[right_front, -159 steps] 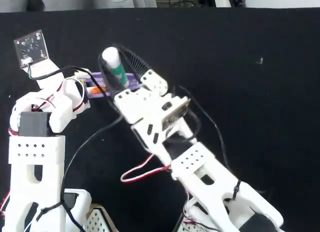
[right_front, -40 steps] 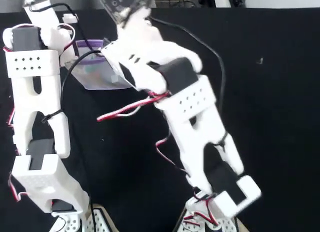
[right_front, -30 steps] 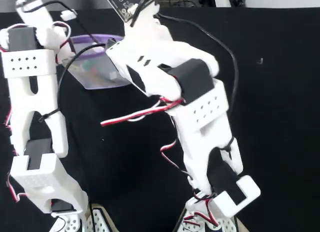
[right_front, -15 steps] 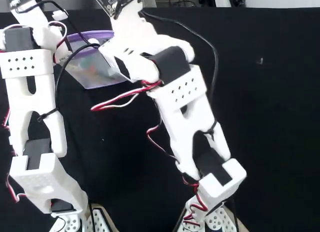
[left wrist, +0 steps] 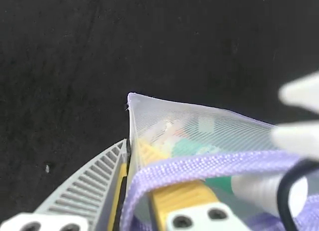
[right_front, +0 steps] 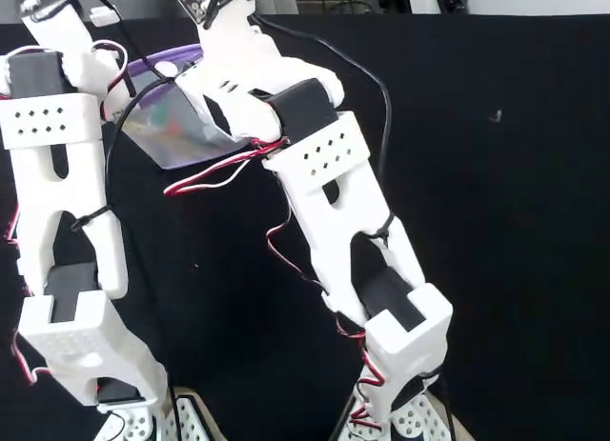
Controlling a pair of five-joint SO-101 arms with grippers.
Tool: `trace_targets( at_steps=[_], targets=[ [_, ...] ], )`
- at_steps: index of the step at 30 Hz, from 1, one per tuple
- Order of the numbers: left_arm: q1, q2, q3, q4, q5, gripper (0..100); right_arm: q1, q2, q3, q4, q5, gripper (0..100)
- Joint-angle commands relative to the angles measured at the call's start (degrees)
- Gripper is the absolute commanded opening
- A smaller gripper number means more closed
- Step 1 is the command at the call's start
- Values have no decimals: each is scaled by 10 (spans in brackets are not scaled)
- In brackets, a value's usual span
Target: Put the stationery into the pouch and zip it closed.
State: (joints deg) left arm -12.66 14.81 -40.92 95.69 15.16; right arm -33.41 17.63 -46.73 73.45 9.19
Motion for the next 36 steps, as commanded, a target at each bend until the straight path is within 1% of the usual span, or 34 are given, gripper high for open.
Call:
trace_targets(
  at_steps=[1, 16, 21, 23, 26, 31, 36],
  targets=[
    [0, 19, 15, -7, -14, 29, -5, -31, -4, 0, 4, 162],
    [0, 18, 10, -11, -15, 29, -3, -56, -8, 10, 4, 162],
    [29, 9, -13, -8, -15, 29, -1, -107, -7, 30, 3, 162],
    [39, 1, -15, -7, -15, 29, 11, -129, -5, 39, -3, 162],
    [49, -10, -14, -8, -15, 29, 18, -146, -4, 47, -28, 162],
    [51, -17, -14, -8, -15, 29, 23, -145, -3, 59, -34, 162],
    [54, -17, -14, -7, -15, 29, 26, -114, -8, 42, -33, 162]
  ],
)
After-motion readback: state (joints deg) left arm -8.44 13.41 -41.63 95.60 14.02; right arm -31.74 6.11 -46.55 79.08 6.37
